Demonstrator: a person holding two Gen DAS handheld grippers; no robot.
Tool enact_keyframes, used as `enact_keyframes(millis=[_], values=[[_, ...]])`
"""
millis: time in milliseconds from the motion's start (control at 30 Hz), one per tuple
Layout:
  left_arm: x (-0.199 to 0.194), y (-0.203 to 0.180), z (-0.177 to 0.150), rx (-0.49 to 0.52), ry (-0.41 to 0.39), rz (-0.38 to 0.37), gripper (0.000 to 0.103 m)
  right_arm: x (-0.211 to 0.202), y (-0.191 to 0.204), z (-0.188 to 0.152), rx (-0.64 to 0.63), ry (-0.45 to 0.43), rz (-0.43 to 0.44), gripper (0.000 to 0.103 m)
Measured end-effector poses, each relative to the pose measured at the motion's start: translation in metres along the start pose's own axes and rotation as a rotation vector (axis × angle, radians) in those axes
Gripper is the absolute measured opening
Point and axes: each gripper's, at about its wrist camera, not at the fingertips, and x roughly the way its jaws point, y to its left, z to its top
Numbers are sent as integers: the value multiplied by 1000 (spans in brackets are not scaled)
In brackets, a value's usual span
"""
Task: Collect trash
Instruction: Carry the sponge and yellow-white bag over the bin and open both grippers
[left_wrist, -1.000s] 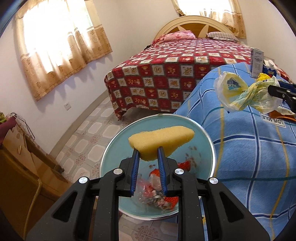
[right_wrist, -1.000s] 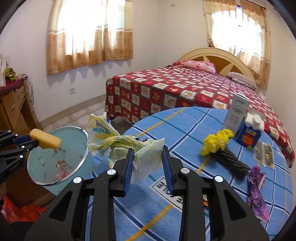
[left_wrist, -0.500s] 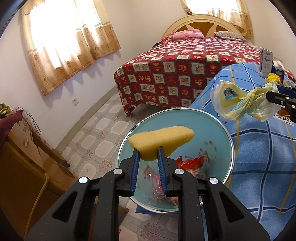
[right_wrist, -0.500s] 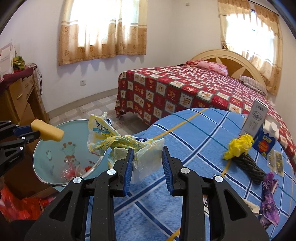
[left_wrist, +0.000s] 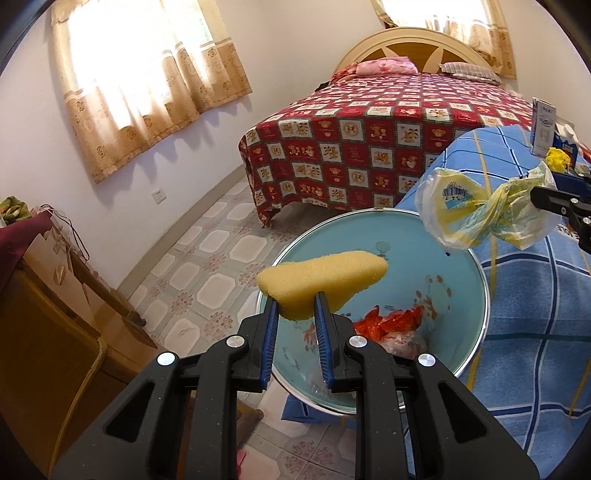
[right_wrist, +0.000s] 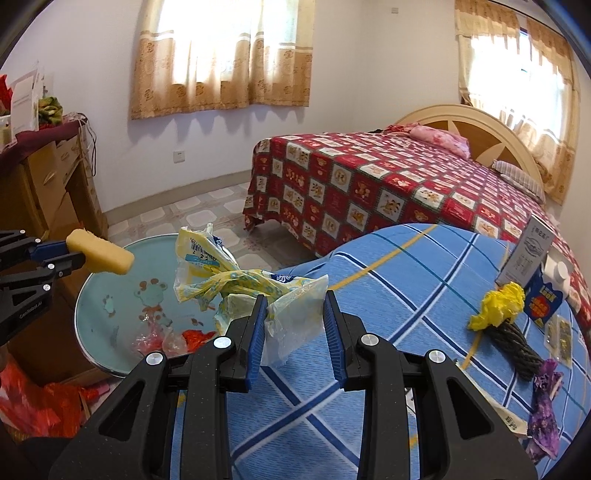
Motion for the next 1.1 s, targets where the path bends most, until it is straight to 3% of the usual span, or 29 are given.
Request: enact_keyframes(millis=[1100], values=[[5, 13, -2, -24, 7, 12, 20, 8, 17, 5, -36, 5, 26, 31]])
